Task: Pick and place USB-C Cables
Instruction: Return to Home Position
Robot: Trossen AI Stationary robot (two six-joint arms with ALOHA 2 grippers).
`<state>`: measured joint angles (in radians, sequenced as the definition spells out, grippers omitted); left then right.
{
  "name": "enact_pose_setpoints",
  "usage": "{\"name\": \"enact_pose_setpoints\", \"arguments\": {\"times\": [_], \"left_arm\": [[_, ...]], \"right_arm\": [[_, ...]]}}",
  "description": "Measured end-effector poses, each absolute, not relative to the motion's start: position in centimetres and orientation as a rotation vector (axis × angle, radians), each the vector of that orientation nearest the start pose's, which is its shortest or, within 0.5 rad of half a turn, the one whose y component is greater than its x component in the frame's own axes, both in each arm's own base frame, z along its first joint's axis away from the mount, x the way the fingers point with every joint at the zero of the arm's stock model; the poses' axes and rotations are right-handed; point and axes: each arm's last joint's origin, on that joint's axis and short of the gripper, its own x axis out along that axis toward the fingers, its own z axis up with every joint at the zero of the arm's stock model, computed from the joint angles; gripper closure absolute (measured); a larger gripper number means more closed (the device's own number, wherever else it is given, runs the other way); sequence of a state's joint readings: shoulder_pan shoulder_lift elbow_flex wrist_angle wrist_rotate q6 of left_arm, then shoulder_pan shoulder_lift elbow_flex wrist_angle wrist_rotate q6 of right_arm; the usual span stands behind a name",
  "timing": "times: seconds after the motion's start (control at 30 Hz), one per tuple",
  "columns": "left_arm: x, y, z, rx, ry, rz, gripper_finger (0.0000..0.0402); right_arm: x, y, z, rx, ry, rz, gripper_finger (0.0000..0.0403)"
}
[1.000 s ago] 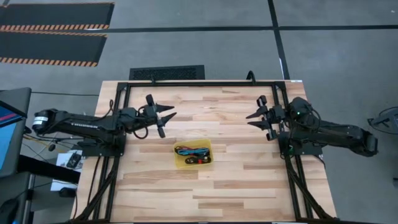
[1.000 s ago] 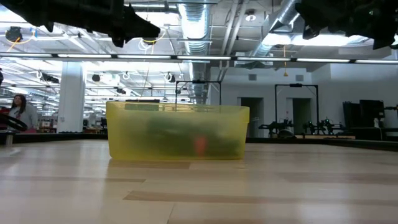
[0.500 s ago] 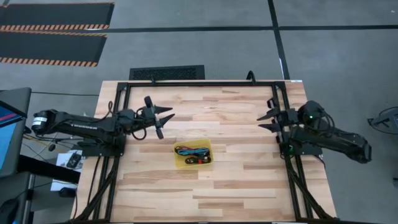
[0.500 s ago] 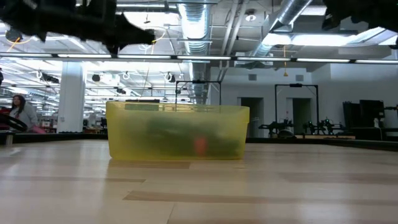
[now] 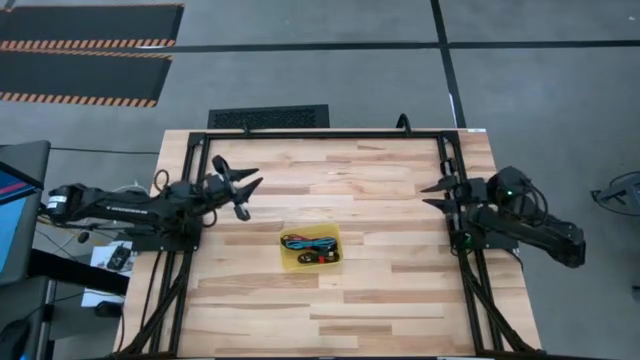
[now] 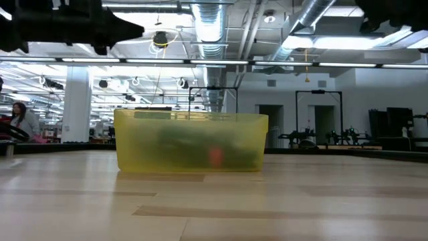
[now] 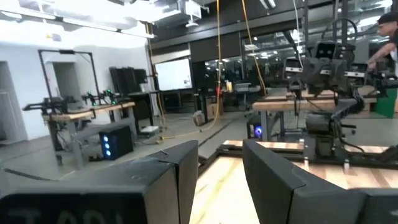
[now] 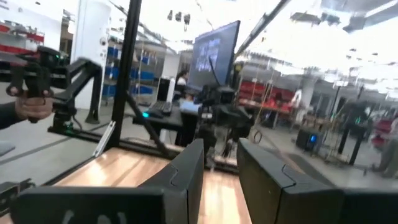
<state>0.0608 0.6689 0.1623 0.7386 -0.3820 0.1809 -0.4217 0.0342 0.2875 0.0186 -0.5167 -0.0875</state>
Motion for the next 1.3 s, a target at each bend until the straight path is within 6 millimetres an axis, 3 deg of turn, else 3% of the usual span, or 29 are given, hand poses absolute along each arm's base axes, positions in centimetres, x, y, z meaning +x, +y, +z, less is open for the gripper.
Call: {"name": "enact_pose_setpoints", "arguments": {"times": [0.47, 0.77, 1.3], "left_arm": [[10.3, 1.5, 22.6, 0.127, -0.175, 0.378, 0.0285], [9.6, 1.2, 21.0, 0.136, -0.179, 0.294, 0.0285], [9.2, 1.1, 19.4, 0.110, -0.132, 0.246, 0.0285]], "right_arm": [[6.3, -1.3, 25.8, -0.187, -0.277, 0.085, 0.0281], [7.4, -1.8, 23.7, -0.109, -0.337, 0.091, 0.0281], [7.6, -1.9, 23.1, -0.082, -0.274, 0.073, 0.0281]]}}
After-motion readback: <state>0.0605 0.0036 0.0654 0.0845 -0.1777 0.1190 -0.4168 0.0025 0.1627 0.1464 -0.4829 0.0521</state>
